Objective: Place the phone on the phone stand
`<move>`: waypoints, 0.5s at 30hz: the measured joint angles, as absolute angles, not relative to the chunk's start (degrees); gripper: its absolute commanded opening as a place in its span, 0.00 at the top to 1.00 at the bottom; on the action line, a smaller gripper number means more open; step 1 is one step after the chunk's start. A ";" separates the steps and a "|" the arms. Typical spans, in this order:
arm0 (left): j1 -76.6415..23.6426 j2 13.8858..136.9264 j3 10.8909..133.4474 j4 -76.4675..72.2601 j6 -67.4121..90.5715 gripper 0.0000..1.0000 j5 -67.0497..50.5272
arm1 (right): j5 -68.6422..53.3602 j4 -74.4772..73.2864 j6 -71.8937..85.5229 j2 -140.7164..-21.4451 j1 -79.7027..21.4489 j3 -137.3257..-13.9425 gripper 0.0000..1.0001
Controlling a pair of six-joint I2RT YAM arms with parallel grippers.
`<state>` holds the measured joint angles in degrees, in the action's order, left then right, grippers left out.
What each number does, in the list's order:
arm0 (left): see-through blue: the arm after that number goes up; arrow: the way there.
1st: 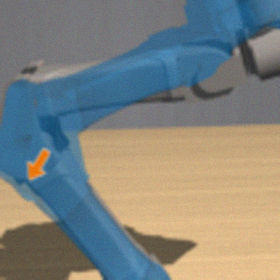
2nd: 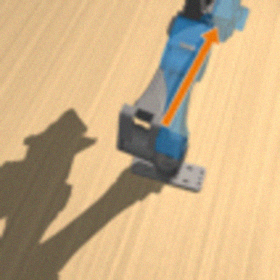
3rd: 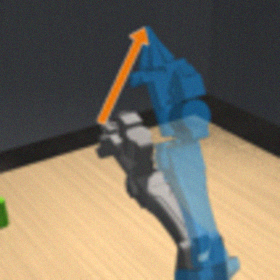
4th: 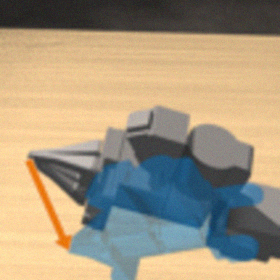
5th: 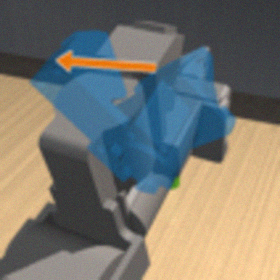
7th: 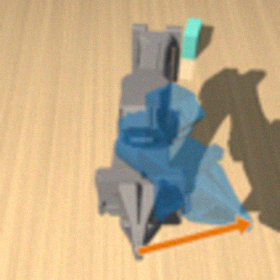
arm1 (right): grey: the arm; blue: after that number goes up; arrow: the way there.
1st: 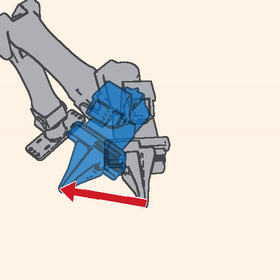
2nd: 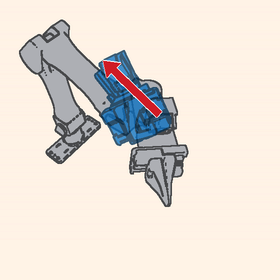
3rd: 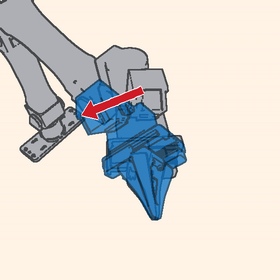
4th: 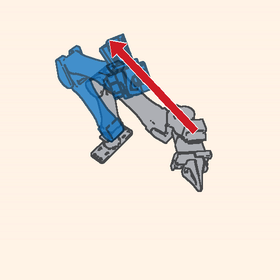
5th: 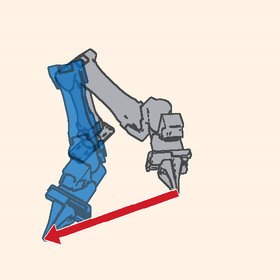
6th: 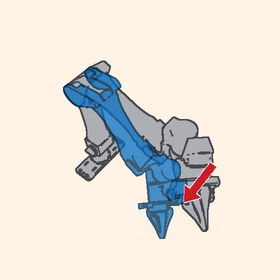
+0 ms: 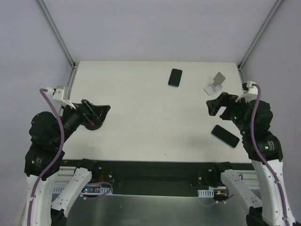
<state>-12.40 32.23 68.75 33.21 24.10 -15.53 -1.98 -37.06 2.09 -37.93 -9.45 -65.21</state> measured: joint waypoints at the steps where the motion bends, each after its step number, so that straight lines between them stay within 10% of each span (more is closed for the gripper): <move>1: -12.40 32.01 68.16 33.87 23.77 0.01 -14.66 | -1.50 -36.12 2.37 -39.20 -11.64 -64.97 0.04; 15: -12.40 16.95 59.59 44.42 23.14 0.03 -6.68 | 0.36 11.55 1.89 -76.99 -50.04 -61.34 0.03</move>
<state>-12.40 16.95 59.59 44.42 23.14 -6.68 0.36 11.55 1.89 -76.99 -50.04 -61.34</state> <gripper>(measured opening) 0.992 0.958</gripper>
